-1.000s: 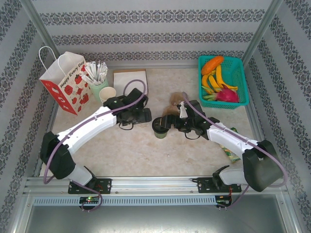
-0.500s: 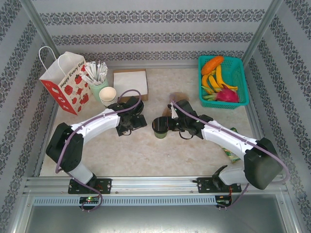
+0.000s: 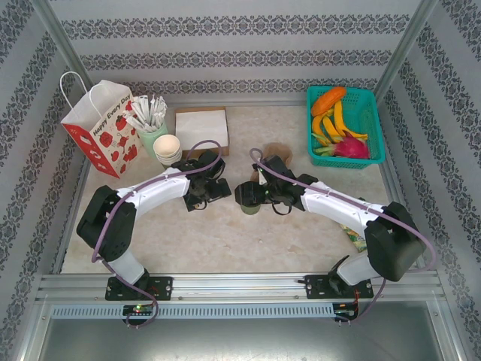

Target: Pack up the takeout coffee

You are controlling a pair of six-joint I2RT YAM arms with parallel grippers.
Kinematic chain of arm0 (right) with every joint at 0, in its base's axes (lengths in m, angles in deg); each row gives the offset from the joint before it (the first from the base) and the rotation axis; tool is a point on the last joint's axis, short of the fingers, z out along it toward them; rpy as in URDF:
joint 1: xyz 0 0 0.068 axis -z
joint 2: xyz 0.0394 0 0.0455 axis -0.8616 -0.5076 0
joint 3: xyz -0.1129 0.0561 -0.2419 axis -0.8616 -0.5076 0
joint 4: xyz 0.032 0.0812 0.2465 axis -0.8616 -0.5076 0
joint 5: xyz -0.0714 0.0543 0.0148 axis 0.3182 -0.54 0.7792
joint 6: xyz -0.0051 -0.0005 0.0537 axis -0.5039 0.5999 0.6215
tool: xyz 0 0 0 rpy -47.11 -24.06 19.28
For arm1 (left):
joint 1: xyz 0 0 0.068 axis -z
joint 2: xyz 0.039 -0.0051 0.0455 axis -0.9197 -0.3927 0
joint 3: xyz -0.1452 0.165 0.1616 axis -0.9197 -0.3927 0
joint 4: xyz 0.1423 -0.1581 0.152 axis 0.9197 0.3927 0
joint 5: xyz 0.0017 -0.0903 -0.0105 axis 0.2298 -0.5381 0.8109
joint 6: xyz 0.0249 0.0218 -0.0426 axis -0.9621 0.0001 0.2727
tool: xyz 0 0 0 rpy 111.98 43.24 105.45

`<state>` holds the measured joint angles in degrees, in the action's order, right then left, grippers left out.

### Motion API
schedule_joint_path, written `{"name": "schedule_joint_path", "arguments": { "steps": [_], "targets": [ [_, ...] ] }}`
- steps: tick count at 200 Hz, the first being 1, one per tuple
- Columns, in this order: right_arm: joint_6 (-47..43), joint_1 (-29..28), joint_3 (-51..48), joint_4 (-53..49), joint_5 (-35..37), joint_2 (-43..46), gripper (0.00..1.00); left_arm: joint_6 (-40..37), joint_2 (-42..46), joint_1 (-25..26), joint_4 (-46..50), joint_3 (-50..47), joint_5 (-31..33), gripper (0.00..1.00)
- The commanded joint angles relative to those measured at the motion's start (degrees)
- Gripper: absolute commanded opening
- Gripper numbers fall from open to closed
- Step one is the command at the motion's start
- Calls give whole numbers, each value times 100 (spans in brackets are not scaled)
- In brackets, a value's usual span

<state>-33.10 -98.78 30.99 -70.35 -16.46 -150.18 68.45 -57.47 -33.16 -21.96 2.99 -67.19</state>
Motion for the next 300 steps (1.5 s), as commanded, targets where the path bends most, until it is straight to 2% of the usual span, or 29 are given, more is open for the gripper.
{"name": "schedule_joint_path", "arguments": {
  "steps": [1,17,28,103,148,212,239,265,300],
  "targets": [
    [-55,-62,52,-322,180,-166,91,-22,-26,39,-75,154,-13,100],
    [-70,-62,42,-305,173,-186,81,-41,56,39,-37,154,71,100],
    [-111,-61,80,-257,86,-201,79,-42,219,39,-41,100,212,100],
    [-260,445,1292,106,72,-1166,77,54,2652,21,-95,-878,1852,99],
    [-249,875,2302,184,137,-2077,77,-55,3526,-279,658,-855,2382,100],
    [-185,1238,4197,-80,142,-3478,78,-481,3885,-1408,1314,-549,1997,100],
    [-153,1282,4890,-377,129,-3969,79,-595,3769,-2006,1604,-294,1591,100],
    [-161,1287,5429,-708,141,-4288,81,-722,3683,-2441,1766,-124,1368,100],
    [-159,1292,5826,-940,215,-4462,87,-861,3617,-3116,1735,-74,751,100]
  ]
}}
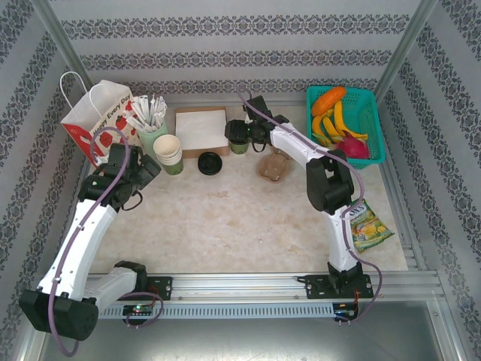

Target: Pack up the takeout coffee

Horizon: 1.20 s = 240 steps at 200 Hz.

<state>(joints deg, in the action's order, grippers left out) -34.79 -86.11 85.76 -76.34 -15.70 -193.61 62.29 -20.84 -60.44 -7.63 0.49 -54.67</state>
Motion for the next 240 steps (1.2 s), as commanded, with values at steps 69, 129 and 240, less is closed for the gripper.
{"name": "schedule_joint_path", "arguments": {
  "steps": [69,129,240],
  "targets": [
    [-151,125,629,-526,131,140,98,-669,-380,-1375,571,1024,-694,100],
    [-288,231,-836,-38,251,1806,98,-842,-998,-2241,335,1975,-491,100],
    [-630,303,-4937,997,1584,5726,98,281,-2912,-3023,461,3942,-179,100]
  ]
}}
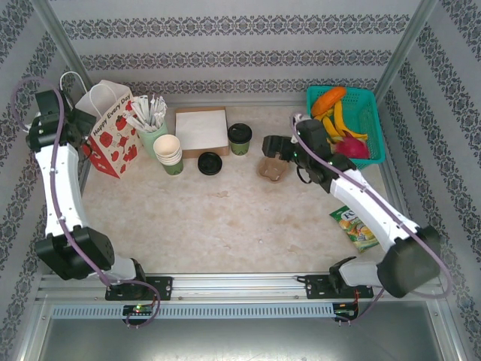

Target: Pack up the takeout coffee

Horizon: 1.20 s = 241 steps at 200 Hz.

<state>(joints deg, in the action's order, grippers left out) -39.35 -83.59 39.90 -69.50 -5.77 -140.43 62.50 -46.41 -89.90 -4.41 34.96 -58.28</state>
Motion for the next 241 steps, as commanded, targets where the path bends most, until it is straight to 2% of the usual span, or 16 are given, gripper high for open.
{"name": "schedule_joint_path", "arguments": {
  "steps": [1,21,53,75,82,113,134,170,215,241],
  "targets": [
    [-175,58,-363,317,599,424,98,265,-377,-78,152,514,179,100],
    [-204,94,-510,356,761,645,98,412,-980,-79,580,1096,139,99],
    [-283,119,-554,306,870,772,98,483,-2074,-79,1516,2299,-173,91],
    [-302,141,-569,265,898,800,98,467,-2381,-78,1582,2498,-132,84],
    [-309,150,-569,250,896,809,98,449,-2403,-79,1504,2470,-131,79],
    [-292,151,-608,241,951,866,98,310,-2371,-77,1391,2445,-59,40],
    [-284,160,-645,292,975,880,98,234,-2256,-76,1488,2433,166,20],
    [-289,164,-625,310,975,837,98,-33,-1840,-101,1546,2252,381,0],
    [-290,175,-609,394,1006,751,98,-286,-674,-301,1194,1128,416,0],
    [-226,190,-610,418,1040,672,98,-544,-119,-420,1463,766,432,0]
  ]
}}
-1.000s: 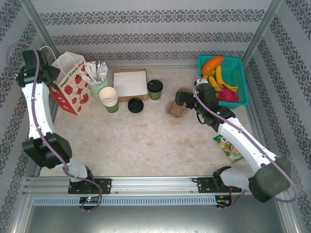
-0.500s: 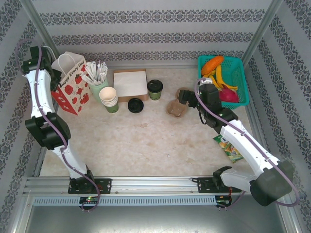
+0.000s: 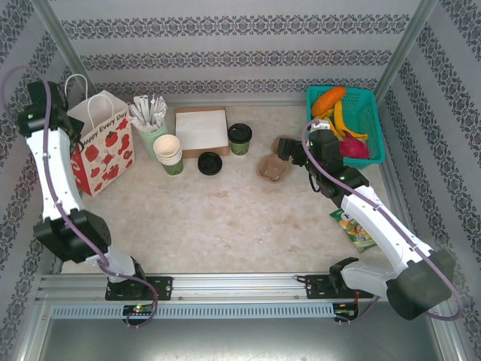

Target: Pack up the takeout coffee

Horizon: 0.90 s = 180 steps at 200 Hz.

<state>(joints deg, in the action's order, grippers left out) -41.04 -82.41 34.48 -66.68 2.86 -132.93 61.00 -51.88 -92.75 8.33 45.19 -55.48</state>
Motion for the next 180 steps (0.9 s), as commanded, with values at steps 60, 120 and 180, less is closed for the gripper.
{"name": "schedule_joint_path", "arguments": {
  "steps": [60,120,180],
  "targets": [
    [257,162,-137,228,179,-270,98,-1283,2080,-147,342,-1234,-103,0],
    [439,333,-47,110,-336,-760,98,-1713,2728,-129,1032,-1339,-1004,0],
    [329,473,93,-62,-789,-1170,98,-1392,2958,548,1618,-1683,-2223,0]
  ]
}}
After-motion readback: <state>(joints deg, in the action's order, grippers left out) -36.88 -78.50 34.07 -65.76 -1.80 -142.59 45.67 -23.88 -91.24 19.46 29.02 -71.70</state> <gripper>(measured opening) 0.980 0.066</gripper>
